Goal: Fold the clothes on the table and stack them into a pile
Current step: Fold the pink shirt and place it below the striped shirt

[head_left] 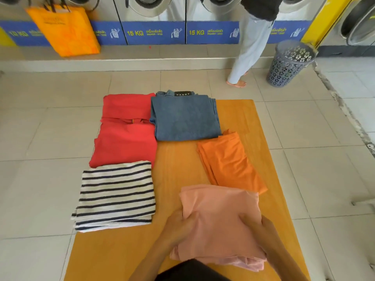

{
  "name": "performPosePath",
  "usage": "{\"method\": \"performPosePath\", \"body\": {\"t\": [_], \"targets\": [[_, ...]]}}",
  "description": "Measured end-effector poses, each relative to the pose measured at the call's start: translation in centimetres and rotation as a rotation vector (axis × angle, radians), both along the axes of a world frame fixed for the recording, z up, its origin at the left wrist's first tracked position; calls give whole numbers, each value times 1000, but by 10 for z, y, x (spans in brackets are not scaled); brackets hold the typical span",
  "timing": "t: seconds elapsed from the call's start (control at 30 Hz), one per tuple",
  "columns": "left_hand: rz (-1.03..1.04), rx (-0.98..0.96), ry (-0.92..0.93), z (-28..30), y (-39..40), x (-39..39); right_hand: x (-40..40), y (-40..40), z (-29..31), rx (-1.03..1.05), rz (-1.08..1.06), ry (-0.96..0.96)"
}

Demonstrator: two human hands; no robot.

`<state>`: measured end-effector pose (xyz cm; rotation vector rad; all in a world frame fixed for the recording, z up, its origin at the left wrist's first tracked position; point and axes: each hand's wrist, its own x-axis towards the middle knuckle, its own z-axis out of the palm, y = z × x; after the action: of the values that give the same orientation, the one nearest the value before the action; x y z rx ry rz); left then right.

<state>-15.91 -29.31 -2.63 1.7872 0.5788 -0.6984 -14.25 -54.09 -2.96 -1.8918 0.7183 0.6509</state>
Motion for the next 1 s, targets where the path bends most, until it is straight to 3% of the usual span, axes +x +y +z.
{"method": "performPosePath", "body": {"t": [0.43,0.67,0.8,1.0], "targets": [[508,247,-74,23,169,-100,-12,185,24,280,389,-103],[488,459,-19,7,233,-149,-58,230,-8,347,589,67],[377,551,107,-16,243,-155,-88,238,-38,233,733,236],[376,605,98,-39,242,-153,-93,246,-50,86,729,210]]}}
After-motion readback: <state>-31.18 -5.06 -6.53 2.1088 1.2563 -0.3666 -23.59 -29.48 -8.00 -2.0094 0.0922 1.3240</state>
